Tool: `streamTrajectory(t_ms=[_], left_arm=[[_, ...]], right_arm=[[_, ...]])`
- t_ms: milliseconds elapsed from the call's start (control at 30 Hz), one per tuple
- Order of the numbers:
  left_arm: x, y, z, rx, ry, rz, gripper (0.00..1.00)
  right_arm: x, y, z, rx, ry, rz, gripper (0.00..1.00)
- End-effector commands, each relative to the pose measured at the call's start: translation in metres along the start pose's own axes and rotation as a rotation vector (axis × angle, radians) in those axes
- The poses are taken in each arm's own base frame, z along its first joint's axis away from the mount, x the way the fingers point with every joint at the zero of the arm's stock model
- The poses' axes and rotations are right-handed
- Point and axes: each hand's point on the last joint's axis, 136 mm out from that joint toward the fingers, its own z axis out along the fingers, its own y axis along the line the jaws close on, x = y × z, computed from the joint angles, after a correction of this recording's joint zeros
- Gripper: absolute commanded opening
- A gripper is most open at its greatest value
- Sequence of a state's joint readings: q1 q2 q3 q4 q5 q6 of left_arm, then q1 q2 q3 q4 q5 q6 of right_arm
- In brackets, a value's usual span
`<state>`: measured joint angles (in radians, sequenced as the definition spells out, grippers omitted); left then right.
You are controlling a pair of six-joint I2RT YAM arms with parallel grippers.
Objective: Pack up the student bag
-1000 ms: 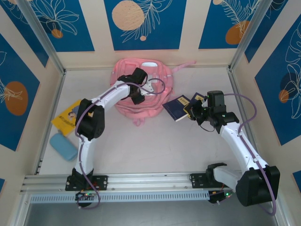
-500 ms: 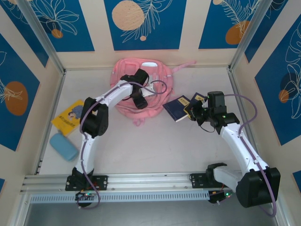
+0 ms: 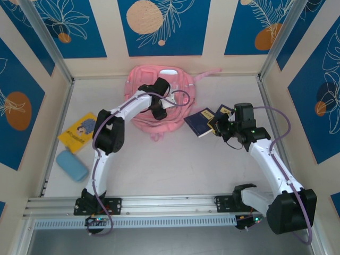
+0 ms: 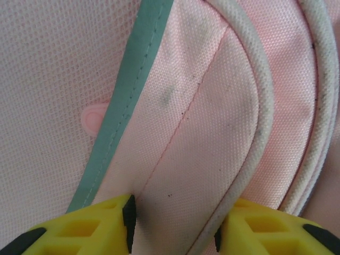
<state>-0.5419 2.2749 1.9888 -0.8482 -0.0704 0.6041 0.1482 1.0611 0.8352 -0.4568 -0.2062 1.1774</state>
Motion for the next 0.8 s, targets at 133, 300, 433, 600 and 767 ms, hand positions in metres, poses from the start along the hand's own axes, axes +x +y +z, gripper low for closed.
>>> streamTrajectory(t_ms=[133, 300, 433, 600, 767], left_arm=[[-0.006, 0.003, 0.006, 0.012, -0.012, 0.017, 0.60], [-0.003, 0.003, 0.015, 0.013, 0.005, 0.015, 0.60], [-0.005, 0.004, 0.016, 0.006, 0.001, 0.016, 0.49], [-0.015, 0.009, 0.003, -0.013, -0.045, 0.006, 0.22], [-0.031, 0.005, -0.025, 0.042, -0.156, -0.031, 0.06]], right_arm=[[0.000, 0.004, -0.005, -0.029, -0.010, -0.002, 0.00], [0.000, 0.003, -0.004, -0.026, -0.010, 0.002, 0.00], [0.000, 0.004, -0.005, -0.027, -0.013, 0.001, 0.00], [-0.001, 0.003, -0.006, -0.019, -0.024, -0.002, 0.00], [-0.003, -0.001, -0.012, 0.000, -0.050, -0.010, 0.00]])
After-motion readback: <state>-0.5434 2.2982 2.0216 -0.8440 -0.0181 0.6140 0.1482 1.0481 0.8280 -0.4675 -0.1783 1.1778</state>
